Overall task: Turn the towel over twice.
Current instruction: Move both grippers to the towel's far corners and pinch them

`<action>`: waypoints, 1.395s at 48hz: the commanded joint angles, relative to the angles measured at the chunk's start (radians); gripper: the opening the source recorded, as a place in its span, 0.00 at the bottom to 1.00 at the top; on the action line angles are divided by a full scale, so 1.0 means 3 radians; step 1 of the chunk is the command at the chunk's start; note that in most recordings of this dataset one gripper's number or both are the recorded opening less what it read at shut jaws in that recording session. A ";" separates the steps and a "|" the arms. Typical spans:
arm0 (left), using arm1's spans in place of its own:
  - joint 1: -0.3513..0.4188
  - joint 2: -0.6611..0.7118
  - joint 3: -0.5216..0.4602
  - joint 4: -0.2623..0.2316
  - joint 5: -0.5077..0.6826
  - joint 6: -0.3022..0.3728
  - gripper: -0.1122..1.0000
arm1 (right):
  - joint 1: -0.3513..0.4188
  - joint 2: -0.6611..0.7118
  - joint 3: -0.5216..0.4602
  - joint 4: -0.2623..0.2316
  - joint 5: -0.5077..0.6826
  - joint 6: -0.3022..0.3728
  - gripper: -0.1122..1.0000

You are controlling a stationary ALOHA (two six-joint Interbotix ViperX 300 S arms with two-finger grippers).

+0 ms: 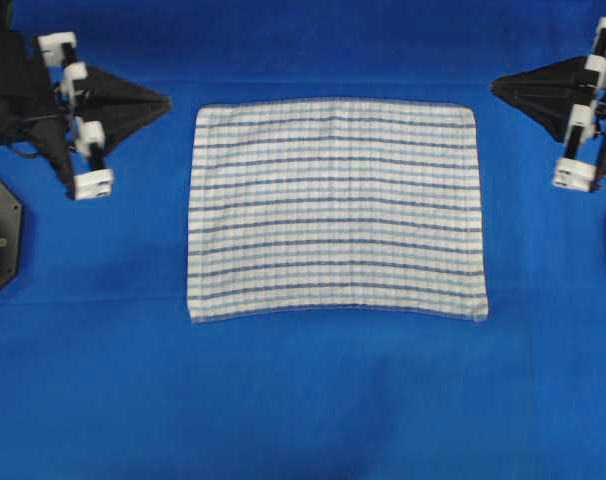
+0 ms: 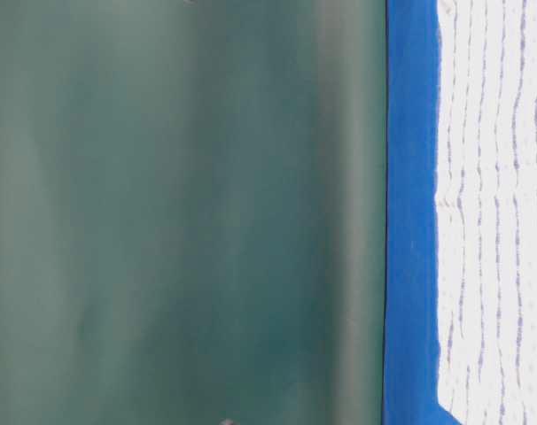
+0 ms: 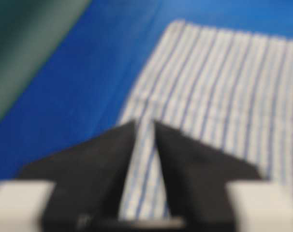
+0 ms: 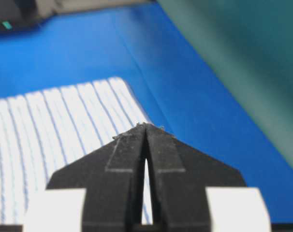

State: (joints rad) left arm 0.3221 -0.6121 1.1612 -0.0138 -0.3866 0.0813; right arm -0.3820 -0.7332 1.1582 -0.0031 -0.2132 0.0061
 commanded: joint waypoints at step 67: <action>0.0665 0.2546 -0.0583 -0.0015 -0.0373 0.0107 0.38 | -0.0798 0.2495 -0.0266 0.0000 -0.0419 -0.0046 0.19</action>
State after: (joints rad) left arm 0.5185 0.1611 1.0002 -0.0169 -0.5170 0.1135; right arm -0.6167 0.0215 1.0845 -0.0046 -0.3436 -0.0061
